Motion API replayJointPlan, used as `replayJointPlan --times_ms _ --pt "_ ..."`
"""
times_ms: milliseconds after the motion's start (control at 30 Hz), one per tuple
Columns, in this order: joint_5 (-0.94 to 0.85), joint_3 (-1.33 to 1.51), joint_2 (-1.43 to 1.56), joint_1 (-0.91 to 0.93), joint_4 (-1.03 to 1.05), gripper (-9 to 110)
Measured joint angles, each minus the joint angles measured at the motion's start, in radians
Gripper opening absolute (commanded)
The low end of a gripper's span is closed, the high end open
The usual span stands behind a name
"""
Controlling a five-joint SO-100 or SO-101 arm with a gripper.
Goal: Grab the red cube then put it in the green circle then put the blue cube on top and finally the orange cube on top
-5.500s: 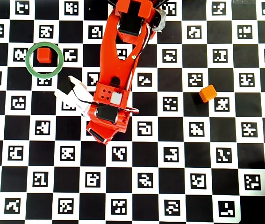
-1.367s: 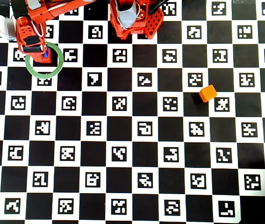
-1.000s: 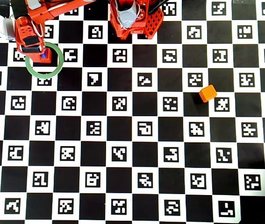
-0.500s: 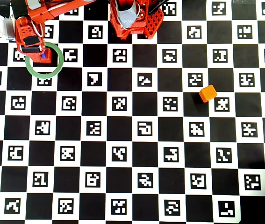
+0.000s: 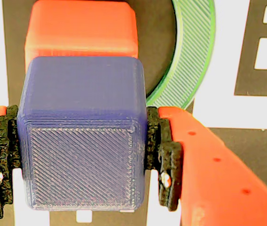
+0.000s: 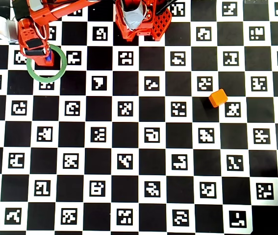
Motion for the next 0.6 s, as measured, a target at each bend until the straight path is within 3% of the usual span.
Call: replayJointPlan --times_ms 467,600 --pt "0.002 0.015 0.0 0.0 -0.011 8" --pt "0.009 0.017 0.002 0.0 -0.018 13"
